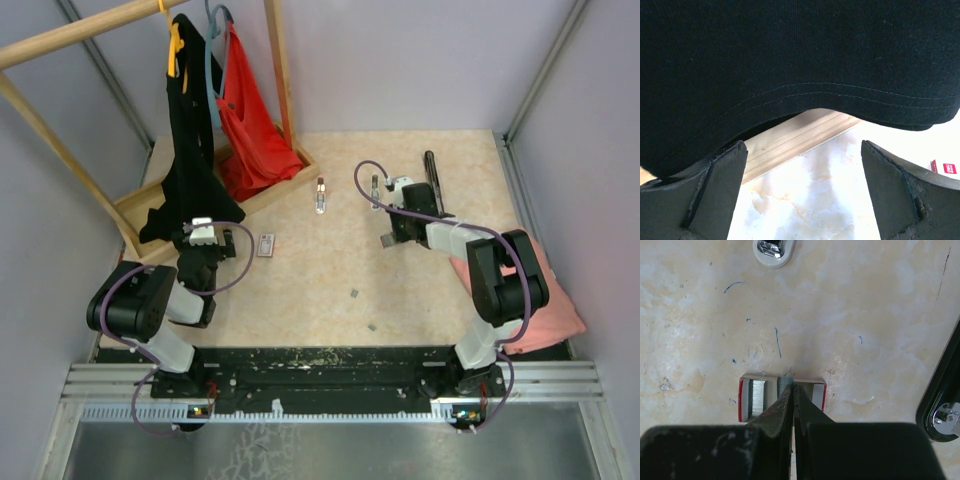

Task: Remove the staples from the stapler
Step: Place the staple in the staple box.

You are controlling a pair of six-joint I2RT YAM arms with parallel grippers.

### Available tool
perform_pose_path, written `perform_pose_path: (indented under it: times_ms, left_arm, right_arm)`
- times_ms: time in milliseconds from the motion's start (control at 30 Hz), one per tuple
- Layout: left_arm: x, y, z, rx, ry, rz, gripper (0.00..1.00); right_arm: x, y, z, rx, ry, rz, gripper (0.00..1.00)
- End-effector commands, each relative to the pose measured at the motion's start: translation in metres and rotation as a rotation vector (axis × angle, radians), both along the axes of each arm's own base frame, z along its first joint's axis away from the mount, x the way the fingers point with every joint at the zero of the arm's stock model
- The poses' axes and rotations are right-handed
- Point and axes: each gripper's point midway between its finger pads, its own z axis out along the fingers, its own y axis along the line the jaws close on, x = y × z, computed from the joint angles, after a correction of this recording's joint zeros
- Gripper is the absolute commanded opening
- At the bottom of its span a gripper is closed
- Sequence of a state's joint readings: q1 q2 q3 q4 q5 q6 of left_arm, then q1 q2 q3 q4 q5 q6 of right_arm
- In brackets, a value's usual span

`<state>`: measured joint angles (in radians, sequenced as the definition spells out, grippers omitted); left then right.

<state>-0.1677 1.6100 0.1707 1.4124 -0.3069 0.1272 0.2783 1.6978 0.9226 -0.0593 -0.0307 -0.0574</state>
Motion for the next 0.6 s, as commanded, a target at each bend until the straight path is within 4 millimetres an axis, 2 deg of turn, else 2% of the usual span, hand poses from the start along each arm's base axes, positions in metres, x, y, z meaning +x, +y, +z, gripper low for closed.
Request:
perform_pose_path:
  times_ms: [0, 567]
  left_arm:
    - [0.0048, 0.0003, 0.0092, -0.023, -0.036, 0.005, 1.00]
    - [0.0048, 0.0003, 0.0092, -0.024, -0.036, 0.005, 1.00]
  right_arm:
    - [0.0056, 0.0061, 0.0059, 0.034, -0.021, 0.003, 0.00]
    - [-0.0038, 0.0108, 0.0042, 0.062, 0.012, 0.022, 0.00]
